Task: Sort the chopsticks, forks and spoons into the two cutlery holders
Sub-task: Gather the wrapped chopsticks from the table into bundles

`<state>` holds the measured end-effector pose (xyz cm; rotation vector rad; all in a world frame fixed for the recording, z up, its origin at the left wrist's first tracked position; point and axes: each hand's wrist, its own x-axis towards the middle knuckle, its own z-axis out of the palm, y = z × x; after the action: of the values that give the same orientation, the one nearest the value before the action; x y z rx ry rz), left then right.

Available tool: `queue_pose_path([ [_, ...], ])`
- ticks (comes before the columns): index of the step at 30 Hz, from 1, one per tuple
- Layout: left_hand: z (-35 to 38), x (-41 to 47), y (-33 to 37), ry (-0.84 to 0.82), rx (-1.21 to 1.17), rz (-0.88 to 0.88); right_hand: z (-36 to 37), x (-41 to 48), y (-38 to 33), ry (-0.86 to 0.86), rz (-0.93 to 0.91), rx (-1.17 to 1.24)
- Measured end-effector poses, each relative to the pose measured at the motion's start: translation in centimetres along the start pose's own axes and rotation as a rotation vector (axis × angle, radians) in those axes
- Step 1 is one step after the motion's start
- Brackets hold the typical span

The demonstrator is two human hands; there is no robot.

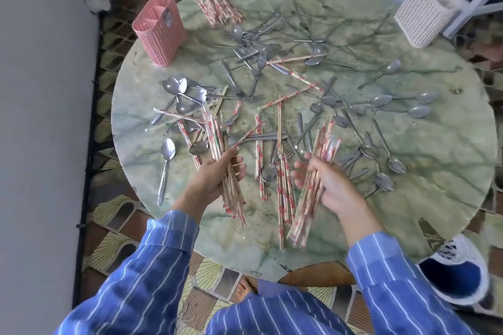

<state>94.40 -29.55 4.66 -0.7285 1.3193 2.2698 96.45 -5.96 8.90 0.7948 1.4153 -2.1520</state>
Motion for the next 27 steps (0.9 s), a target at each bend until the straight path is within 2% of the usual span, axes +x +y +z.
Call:
queue_pose_path([
  [2, 0.8, 0.4, 0.3, -0.011, 0.024, -0.001, 1.7, 1.0, -1.5, -0.058, -0.038, 0.093],
  [5, 1.2, 1.0, 0.2, 0.004, 0.03, 0.013, 4.3, 3.1, -3.2, -0.054, -0.095, 0.18],
  [11, 0.6, 2.0, -0.9, 0.16, -0.203, 0.07, 9.6, 5.4, -4.0, 0.004, -0.223, 0.441],
  [17, 1.0, 4.1, 0.5, 0.165, -0.368, 0.096, 12.5, 6.7, -0.2, -0.042, -0.224, 0.278],
  [21, -0.3, 4.4, 3.3, 0.146, -0.482, 0.173, 13.2, 7.2, -1.0, -0.031, -0.252, 0.271],
  [23, -2.1, 5.0, 5.5, 0.196, -0.499, 0.237, 13.2, 7.7, -1.6, 0.019, -0.307, 0.276],
  [27, -6.2, 5.8, 10.4, 0.215, -0.471, 0.284, 15.2, 8.7, -0.6, 0.228, -0.341, 0.194],
])
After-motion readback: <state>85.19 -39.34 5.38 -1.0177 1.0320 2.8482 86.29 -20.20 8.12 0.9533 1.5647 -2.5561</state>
